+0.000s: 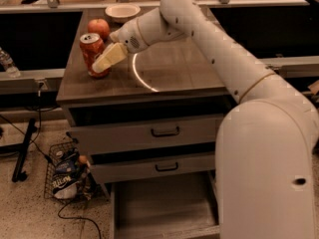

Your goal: Place coke can into bottom drawer

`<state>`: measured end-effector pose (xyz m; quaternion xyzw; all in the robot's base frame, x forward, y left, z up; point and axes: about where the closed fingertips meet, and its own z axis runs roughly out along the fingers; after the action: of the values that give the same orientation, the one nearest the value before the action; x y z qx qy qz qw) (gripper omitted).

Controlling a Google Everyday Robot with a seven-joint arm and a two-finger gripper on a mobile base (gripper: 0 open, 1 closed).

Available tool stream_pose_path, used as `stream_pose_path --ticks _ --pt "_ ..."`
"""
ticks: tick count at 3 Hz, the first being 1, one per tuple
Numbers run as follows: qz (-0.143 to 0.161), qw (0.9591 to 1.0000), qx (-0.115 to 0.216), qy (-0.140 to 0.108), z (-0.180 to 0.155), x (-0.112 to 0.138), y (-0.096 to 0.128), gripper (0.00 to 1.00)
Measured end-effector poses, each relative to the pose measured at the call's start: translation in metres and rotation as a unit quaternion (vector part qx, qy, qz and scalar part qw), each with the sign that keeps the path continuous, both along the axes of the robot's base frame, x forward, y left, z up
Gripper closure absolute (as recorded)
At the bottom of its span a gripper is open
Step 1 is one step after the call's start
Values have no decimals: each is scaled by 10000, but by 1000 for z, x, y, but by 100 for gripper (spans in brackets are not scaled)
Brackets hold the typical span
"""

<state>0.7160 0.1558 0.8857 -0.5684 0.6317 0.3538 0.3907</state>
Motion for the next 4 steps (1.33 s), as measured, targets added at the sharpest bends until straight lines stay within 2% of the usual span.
stream_pose_path --ticks 1,2,3,4 --pt "141 9995 250 107 -5 -1 28 18" --pt "249 9987 392 188 -4 -6 42 40" --pt "294 9981 508 168 8 -14 40 64" --pt "47 9983 550 -203 42 -29 3 95"
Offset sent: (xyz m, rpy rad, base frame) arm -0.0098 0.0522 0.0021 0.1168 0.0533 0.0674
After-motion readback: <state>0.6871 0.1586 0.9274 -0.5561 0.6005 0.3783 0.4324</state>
